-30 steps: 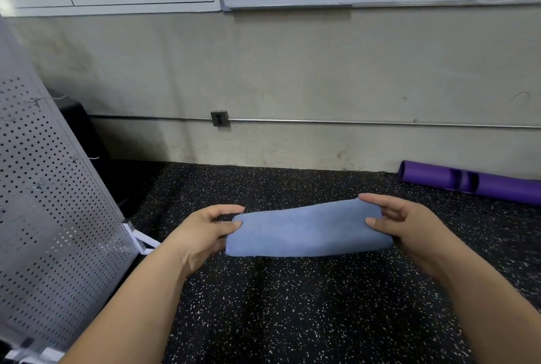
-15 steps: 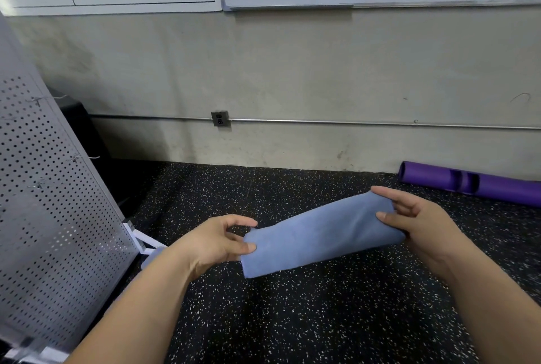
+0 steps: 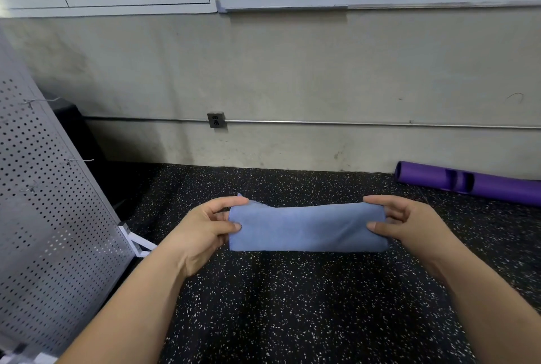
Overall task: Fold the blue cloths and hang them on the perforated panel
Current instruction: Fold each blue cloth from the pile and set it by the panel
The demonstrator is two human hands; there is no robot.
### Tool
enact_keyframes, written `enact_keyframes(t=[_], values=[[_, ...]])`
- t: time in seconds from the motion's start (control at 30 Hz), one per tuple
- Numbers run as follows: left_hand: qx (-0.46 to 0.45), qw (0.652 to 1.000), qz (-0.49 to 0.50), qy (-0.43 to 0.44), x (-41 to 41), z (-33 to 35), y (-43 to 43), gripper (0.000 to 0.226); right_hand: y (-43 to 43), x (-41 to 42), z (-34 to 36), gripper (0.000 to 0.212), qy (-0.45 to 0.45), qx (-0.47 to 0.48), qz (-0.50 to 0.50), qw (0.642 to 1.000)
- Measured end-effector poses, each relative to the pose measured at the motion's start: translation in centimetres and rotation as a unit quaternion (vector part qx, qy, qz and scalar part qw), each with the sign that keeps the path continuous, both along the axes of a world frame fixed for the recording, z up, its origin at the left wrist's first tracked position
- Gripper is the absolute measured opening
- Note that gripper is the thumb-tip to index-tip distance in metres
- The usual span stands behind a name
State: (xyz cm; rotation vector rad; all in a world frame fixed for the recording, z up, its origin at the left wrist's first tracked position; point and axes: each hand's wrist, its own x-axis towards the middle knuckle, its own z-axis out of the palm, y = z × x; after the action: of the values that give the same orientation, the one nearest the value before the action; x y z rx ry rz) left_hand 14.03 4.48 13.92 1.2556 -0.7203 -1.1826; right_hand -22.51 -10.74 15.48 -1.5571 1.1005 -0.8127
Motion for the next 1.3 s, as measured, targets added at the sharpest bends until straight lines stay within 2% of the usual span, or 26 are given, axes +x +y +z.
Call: enact_keyframes(t=[0.2, 0.33, 0.43, 0.53, 0.7, 0.77, 0.83, 0.9, 1.0, 1.1, 1.3], values=[[0.002, 0.998, 0.038, -0.051, 0.6, -0.4, -0.2, 0.052, 0.0, 0.2, 0.0, 0.052, 0.035, -0.05, 0.008, 0.998], [0.005, 0.991, 0.055, -0.124, 0.7, -0.6, -0.2, 0.05, -0.2, 0.4, -0.7, 0.045, 0.118, -0.121, 0.017, 0.985], [0.013, 0.97, 0.058, -0.235, 0.9, -0.8, -0.2, 0.043, -0.6, 0.3, -1.3, 0.04, 0.185, -0.144, 0.016, 0.972], [0.018, 0.935, 0.061, -0.349, 0.8, -1.0, -0.1, 0.037, -0.7, 0.4, -1.7, 0.032, 0.224, -0.159, 0.013, 0.961], [0.029, 0.902, 0.099, -0.419, 0.7, -0.5, 0.0, 0.021, -1.2, 0.6, -2.1, 0.017, 0.22, -0.166, -0.005, 0.961], [0.022, 0.91, 0.1, -0.402, 0.9, -0.2, 0.2, 0.014, -1.2, 0.6, -2.0, 0.015, 0.16, -0.124, -0.011, 0.979], [0.01, 0.94, 0.091, -0.328, 0.7, 0.2, 0.4, 0.011, -0.9, 0.7, -1.7, 0.014, 0.089, -0.059, 0.002, 0.994], [-0.002, 0.966, 0.078, -0.246, 0.2, 0.8, 0.6, 0.01, -0.5, 1.0, -1.3, 0.015, 0.023, -0.007, 0.007, 1.0], [-0.008, 0.973, 0.078, -0.215, -0.2, 0.9, 0.5, 0.008, -0.2, 1.6, -0.9, 0.016, -0.057, 0.051, -0.005, 0.997], [-0.023, 0.98, 0.08, -0.182, -0.7, 1.0, 0.5, 0.009, 0.1, 1.9, -0.8, 0.017, -0.095, 0.075, -0.015, 0.992], [-0.029, 0.977, 0.105, -0.182, -0.8, 0.6, 0.2, 0.016, -0.4, 1.8, -1.4, 0.019, -0.085, 0.052, -0.054, 0.994]])
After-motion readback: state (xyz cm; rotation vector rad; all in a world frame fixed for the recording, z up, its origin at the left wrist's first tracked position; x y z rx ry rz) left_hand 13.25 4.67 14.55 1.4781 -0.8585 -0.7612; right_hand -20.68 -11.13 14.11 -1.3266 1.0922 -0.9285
